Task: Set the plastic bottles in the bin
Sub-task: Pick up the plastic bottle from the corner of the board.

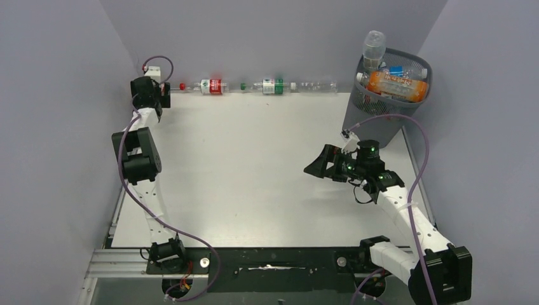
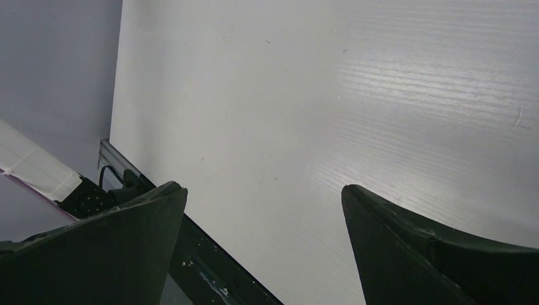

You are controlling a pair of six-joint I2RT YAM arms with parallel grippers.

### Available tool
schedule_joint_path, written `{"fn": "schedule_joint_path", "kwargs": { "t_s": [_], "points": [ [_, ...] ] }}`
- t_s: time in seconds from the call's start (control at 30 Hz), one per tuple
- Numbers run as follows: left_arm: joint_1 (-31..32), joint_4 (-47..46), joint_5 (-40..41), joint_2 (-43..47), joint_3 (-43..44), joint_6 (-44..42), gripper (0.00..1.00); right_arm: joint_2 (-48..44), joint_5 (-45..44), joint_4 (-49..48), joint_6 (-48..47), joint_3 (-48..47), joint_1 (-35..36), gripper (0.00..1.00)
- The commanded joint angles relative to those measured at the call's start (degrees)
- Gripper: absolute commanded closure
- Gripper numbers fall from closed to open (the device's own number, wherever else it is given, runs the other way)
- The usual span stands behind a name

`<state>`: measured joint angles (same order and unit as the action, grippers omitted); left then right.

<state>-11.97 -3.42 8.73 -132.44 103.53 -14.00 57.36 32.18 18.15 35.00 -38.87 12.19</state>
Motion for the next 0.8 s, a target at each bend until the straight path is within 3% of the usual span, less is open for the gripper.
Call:
{"fn": "schedule_joint_path", "kwargs": {
  "t_s": [0.0, 0.43, 0.77],
  "points": [
    [-2.6, -5.5, -2.4, -1.6, 6.6, -0.7, 0.1, 2.1, 1.2, -5.2, 0.5, -0.6, 0.9, 0.02],
    [-3.2, -7.3, -7.3, -9.2, 15.5, 2.5, 0.1, 10.1, 0.9, -8.2, 0.6, -1.8, 3.0, 0.02],
    [-4.7, -7.7, -8.6, -12.6, 17.0, 3.4, 0.1, 14.8, 2.0, -11.4, 1.2, -1.5, 3.5, 0.02]
  ]
}}
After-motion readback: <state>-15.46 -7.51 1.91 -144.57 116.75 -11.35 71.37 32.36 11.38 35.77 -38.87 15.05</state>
